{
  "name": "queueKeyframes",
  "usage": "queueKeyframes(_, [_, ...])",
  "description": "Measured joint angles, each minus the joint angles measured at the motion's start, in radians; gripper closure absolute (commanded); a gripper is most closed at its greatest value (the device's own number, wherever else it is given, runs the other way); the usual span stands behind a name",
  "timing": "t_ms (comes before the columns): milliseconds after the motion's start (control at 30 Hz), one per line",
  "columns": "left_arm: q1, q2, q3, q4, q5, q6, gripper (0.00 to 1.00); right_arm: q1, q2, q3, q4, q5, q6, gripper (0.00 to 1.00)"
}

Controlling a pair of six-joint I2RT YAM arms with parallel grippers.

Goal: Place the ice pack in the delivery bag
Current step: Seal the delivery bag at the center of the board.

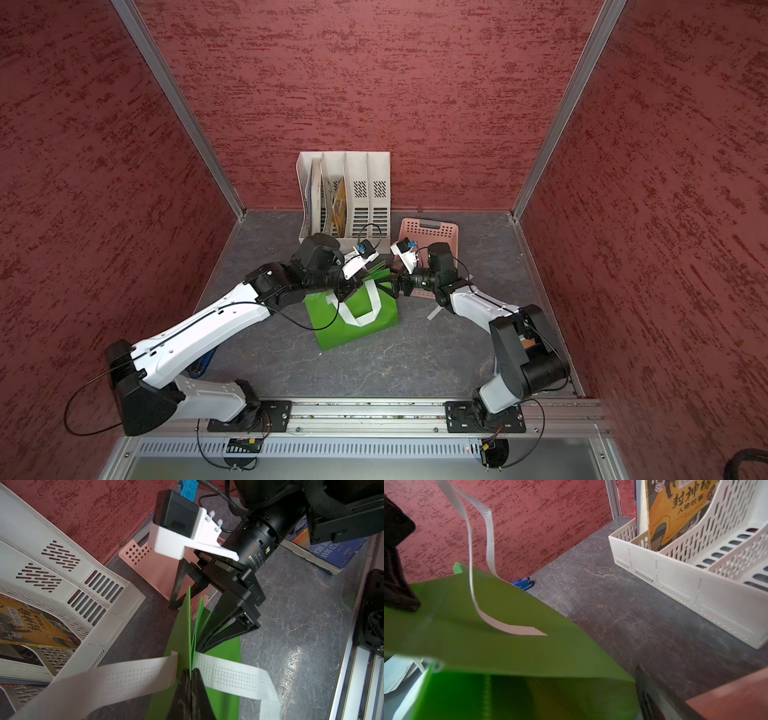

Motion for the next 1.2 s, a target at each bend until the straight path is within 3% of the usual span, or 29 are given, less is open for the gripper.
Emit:
queueKeyframes(200, [0.002, 0.012, 0.031, -0.053, 0.04, 0.011, 1.0, 0.0, 0.079, -0.024, 0.22, -0.056, 0.018, 0.13])
queueKeyframes(500, [0.014, 0.034, 0.055, -0.078, 0.059, 0.026, 1.0, 0.003, 0.135, 0.018, 0.289, -0.126, 0.043, 0.4])
queueKeyframes(533, [0.014, 0.034, 0.056, -0.082, 0.061, 0.026, 1.0, 0.005, 0.138, 0.019, 0.295, -0.132, 0.048, 0.45])
queueKeyframes(633, [0.017, 0.034, 0.062, -0.092, 0.06, 0.033, 1.0, 0.012, 0.146, 0.039, 0.288, -0.154, 0.056, 0.76])
queueKeyframes(800, [0.014, 0.034, 0.063, -0.104, 0.035, 0.044, 1.0, 0.025, 0.164, 0.103, 0.231, -0.182, 0.076, 0.97])
queueKeyframes(833, [0.01, 0.034, 0.063, -0.104, 0.024, 0.045, 1.0, 0.028, 0.164, 0.106, 0.224, -0.183, 0.082, 1.0])
queueKeyframes(1000, [-0.018, 0.033, 0.061, -0.092, -0.056, 0.063, 0.79, 0.035, 0.156, 0.118, 0.171, -0.172, 0.094, 1.0])
queueKeyframes(1200, [-0.03, -0.026, -0.011, 0.016, -0.15, 0.068, 0.77, 0.042, 0.056, 0.077, 0.062, -0.072, 0.133, 1.0])
